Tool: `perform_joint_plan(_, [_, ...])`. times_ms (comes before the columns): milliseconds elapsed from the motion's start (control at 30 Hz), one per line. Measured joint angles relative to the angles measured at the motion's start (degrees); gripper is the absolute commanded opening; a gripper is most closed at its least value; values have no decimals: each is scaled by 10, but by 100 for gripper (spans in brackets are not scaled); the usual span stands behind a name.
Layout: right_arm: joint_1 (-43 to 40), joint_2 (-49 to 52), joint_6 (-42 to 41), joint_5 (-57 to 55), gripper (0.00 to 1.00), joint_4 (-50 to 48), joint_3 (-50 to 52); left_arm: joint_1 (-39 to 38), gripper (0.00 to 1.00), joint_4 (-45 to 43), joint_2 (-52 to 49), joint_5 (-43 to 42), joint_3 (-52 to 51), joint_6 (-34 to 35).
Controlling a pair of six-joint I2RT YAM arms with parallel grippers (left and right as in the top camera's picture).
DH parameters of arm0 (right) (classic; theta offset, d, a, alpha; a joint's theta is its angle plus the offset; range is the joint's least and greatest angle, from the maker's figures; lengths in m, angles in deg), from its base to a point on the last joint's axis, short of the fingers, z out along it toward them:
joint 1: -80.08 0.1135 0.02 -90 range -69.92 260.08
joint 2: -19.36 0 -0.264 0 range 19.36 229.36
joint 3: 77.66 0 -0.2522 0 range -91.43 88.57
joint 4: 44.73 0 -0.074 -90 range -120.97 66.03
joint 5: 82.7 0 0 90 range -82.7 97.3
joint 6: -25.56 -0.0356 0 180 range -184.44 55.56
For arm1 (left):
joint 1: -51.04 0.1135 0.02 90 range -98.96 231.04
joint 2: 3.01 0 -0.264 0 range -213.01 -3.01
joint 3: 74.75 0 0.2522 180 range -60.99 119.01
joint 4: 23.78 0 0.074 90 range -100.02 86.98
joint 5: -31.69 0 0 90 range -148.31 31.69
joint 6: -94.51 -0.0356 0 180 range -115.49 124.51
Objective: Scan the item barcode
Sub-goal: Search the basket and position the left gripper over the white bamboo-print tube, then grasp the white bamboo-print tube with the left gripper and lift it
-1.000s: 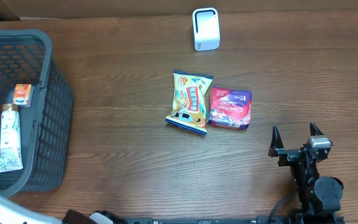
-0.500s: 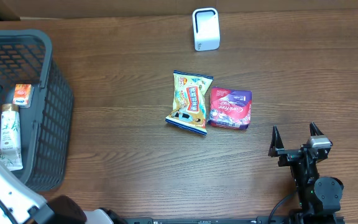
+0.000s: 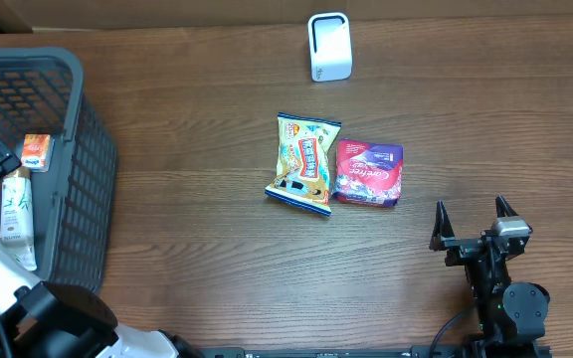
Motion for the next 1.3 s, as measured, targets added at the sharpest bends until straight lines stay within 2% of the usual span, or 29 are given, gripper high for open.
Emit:
perform_joint_plan(300, [0, 0, 0, 0, 100, 0, 0, 0, 100, 1, -71, 37, 0, -45])
perform_joint_plan(500, [0, 0, 0, 0, 100, 0, 0, 0, 90, -9, -110, 47, 0, -79])
perform_joint_plan(933, [0, 0, 0, 0, 100, 0, 0, -5, 91, -17, -202, 75, 0, -115])
perform_joint_plan(1300, [0, 0, 0, 0, 100, 0, 0, -31, 87, -47, -216, 123, 0, -140])
